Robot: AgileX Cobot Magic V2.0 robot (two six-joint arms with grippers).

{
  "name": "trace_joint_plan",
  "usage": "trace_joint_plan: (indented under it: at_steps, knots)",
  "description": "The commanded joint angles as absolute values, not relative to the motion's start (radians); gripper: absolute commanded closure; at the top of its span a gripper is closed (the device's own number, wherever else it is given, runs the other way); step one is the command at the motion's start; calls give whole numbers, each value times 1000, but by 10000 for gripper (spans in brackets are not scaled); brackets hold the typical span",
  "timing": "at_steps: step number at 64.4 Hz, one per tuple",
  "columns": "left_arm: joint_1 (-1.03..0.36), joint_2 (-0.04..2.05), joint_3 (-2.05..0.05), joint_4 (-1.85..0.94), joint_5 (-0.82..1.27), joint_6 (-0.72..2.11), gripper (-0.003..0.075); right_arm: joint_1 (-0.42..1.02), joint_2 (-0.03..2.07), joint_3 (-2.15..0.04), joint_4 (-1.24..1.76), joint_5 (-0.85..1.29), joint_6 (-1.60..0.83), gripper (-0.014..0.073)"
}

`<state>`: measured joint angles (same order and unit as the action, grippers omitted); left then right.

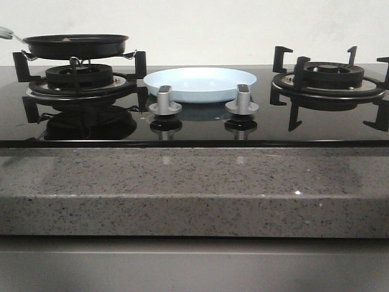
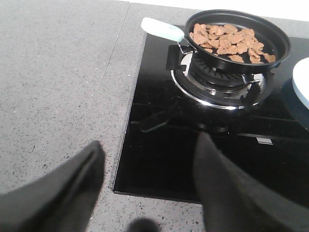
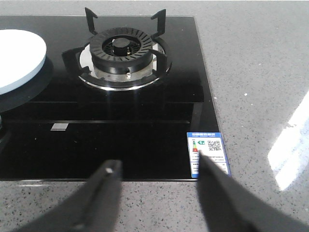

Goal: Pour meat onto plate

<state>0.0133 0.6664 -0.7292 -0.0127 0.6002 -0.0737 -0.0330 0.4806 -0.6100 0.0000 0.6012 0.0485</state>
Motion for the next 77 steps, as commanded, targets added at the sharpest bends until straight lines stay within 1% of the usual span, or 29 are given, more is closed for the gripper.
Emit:
trace_joint_plan:
  at_steps: [1,11,21,31,40,61,77]
  knots:
    - [11,672,-760,-15,521,-73,261,-39,493,-646,0,535,42,74]
    - [11,672,-760,-15,521,-73,298,-16,500,-648,66,539,37,75]
    - [11,672,-760,-15,521,-73,332,101,568,-695,82,589,-20,75]
    - [11,672,-760,-15,521,-73,373,211,700,-801,82,635,-27,75]
    - [11,672,-760,-15,521,-73,409,269,849,-918,83,676,-27,75]
    - [11,672,-760,-15,521,-73,498,282,1232,-1232,128,729,-27,75]
    - [11,672,-760,-15,521,-73,559,282,1520,-1517,149,859,-31,75]
